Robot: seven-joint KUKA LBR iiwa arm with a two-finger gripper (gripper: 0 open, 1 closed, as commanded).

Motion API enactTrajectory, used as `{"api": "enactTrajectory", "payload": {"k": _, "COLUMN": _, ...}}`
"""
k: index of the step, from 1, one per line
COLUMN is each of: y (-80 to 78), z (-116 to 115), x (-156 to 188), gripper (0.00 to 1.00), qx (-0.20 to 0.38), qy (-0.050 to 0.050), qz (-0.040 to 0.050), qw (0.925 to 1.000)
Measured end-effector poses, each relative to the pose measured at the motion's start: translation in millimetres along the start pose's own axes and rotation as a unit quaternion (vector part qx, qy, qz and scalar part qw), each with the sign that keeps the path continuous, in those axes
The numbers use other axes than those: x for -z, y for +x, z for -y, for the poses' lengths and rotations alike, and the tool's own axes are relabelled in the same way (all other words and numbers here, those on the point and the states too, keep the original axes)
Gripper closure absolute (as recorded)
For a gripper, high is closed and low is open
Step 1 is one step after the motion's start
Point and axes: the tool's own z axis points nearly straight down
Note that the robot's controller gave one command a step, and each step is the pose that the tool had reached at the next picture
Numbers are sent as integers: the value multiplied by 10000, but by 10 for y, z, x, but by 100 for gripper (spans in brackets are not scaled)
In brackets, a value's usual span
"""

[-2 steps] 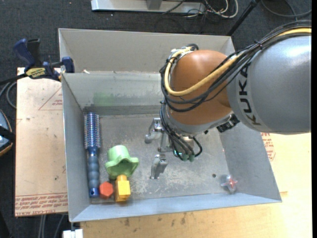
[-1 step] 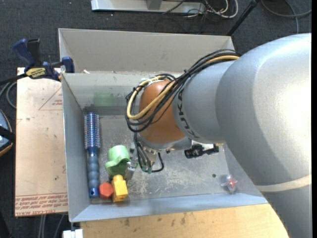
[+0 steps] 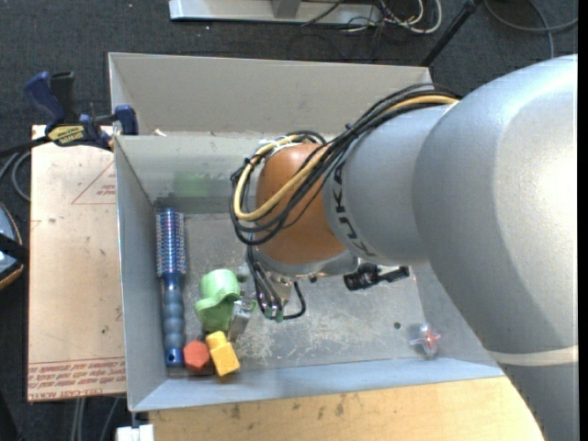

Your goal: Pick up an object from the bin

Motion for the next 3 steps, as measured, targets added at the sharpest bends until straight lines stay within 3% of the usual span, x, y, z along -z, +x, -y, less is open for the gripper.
{"api": "enactTrajectory", "payload": {"k": 1, "y": 17, "z": -45, "x": -13, "gripper": 0, "qx": -1039, "qy": 3, "qz": -2, "qw": 9946}}
{"api": "enactTrajectory", "payload": {"k": 2, "y": -19, "z": -100, "x": -261, "gripper": 0, "qx": -1454, "qy": -19, "qz": 16, "qw": 9894}}
{"api": "enactTrajectory", "payload": {"k": 3, "y": 161, "z": 44, "x": -248, "gripper": 0, "qx": -1482, "qy": -76, "qz": 86, "qw": 9889}}
